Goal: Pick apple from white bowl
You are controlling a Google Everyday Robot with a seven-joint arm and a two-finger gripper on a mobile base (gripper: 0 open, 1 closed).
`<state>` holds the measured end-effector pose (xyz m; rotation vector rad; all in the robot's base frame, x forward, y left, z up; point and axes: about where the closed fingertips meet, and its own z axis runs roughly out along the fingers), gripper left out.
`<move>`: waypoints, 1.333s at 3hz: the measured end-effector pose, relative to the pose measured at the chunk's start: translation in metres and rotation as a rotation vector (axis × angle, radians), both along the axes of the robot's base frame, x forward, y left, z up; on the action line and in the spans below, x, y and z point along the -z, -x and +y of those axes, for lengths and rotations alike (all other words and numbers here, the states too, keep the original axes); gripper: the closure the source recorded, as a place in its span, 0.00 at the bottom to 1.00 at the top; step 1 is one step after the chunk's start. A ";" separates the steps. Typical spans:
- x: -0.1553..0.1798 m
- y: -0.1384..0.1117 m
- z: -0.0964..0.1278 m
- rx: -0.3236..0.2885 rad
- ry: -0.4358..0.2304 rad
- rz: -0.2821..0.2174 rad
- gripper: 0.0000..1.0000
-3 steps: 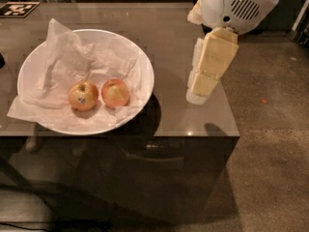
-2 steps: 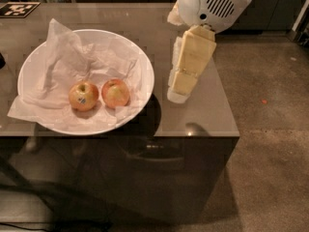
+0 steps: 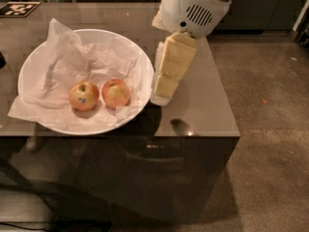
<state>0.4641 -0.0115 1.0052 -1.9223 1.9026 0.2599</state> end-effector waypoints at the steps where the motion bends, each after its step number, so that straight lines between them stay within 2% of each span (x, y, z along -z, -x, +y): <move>1: 0.025 -0.016 0.043 -0.071 -0.054 0.058 0.00; 2: 0.029 -0.018 0.048 -0.065 -0.066 0.064 0.00; 4: 0.057 -0.044 0.070 -0.053 -0.119 0.115 0.00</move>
Offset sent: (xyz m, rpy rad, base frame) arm 0.0243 0.0629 -0.0368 0.0850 0.1110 0.1104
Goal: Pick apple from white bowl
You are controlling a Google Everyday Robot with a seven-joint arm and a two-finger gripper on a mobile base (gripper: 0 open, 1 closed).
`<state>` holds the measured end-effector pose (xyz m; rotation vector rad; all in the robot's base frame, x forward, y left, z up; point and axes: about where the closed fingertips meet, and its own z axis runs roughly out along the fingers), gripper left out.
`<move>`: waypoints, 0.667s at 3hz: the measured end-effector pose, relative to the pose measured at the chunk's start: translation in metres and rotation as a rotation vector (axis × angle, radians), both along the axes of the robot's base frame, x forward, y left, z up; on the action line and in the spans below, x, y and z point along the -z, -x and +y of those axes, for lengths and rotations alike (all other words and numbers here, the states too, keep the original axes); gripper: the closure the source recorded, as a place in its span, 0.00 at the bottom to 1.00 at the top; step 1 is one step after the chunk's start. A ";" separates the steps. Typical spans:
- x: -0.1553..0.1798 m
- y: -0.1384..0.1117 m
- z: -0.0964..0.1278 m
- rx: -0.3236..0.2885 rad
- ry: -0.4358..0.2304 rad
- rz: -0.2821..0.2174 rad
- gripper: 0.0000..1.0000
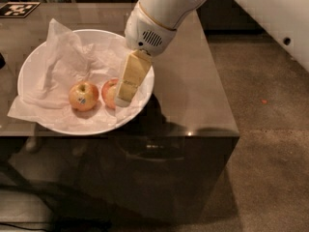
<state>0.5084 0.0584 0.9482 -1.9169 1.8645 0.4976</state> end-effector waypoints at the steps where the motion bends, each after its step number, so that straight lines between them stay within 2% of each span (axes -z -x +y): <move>1: 0.010 -0.002 0.024 -0.018 -0.036 0.071 0.00; 2: 0.011 -0.002 0.025 -0.019 -0.036 0.072 0.00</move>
Offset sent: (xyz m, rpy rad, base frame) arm 0.0021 0.0359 -0.0158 0.0493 0.1126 0.0248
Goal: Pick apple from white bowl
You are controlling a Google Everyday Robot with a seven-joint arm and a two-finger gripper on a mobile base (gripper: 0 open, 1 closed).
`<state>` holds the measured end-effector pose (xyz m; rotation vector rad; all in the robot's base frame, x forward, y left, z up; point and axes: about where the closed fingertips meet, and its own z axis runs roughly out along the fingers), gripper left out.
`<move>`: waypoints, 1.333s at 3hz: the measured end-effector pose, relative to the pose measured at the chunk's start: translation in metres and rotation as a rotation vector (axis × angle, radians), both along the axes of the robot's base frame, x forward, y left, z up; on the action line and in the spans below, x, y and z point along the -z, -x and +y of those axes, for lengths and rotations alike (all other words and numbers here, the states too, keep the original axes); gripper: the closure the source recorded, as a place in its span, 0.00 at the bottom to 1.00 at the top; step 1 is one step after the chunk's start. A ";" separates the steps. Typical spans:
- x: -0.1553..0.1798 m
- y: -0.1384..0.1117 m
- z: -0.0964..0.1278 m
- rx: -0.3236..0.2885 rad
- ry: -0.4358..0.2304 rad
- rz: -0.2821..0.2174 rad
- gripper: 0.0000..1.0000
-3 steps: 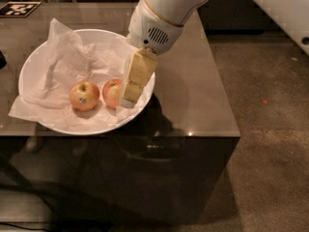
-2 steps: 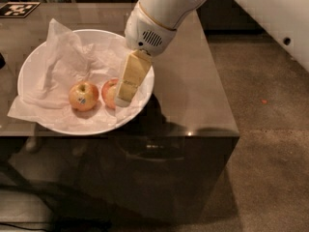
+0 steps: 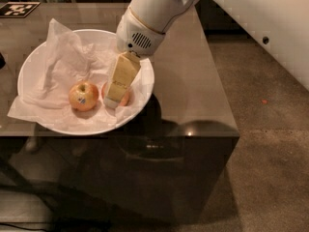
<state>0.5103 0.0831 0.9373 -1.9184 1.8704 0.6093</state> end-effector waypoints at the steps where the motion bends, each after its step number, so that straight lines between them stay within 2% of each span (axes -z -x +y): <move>1: 0.014 -0.005 0.004 0.000 -0.003 0.025 0.00; 3: 0.065 -0.023 0.017 -0.001 -0.017 0.083 0.00; 4: 0.066 -0.014 0.017 -0.002 -0.022 0.095 0.00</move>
Offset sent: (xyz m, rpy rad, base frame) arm 0.0155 0.0070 -0.0320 0.0068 0.0586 -0.0057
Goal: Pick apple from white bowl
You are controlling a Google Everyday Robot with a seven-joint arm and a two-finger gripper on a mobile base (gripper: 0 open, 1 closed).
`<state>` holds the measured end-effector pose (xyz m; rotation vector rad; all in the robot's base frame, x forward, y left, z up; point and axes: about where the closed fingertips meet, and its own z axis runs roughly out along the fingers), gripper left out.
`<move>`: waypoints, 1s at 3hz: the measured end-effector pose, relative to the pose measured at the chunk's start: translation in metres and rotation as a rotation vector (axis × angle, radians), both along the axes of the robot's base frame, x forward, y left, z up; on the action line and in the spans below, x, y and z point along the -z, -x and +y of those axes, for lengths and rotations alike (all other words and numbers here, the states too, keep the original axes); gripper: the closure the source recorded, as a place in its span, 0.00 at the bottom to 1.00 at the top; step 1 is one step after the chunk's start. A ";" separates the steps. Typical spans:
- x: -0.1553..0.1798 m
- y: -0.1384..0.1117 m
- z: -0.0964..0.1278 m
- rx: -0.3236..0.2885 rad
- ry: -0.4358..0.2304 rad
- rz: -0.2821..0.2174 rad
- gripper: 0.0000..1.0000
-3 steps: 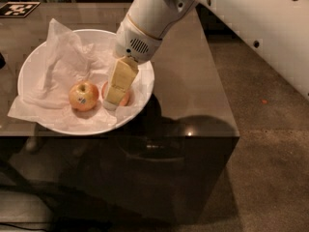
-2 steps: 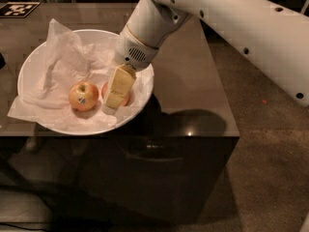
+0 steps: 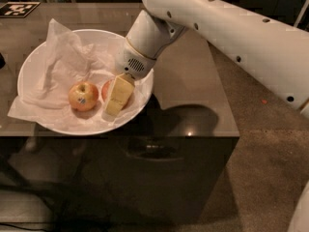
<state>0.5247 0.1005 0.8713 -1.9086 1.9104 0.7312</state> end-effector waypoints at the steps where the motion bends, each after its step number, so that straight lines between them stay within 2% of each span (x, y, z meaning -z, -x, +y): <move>1: 0.018 0.014 -0.010 0.008 -0.010 0.018 0.00; 2: 0.019 0.017 -0.010 0.004 -0.012 0.012 0.00; 3: 0.018 0.017 -0.010 0.004 -0.012 0.012 0.10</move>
Offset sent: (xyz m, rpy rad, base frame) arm -0.0246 -0.0209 -0.0380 0.0244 0.0255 -0.0264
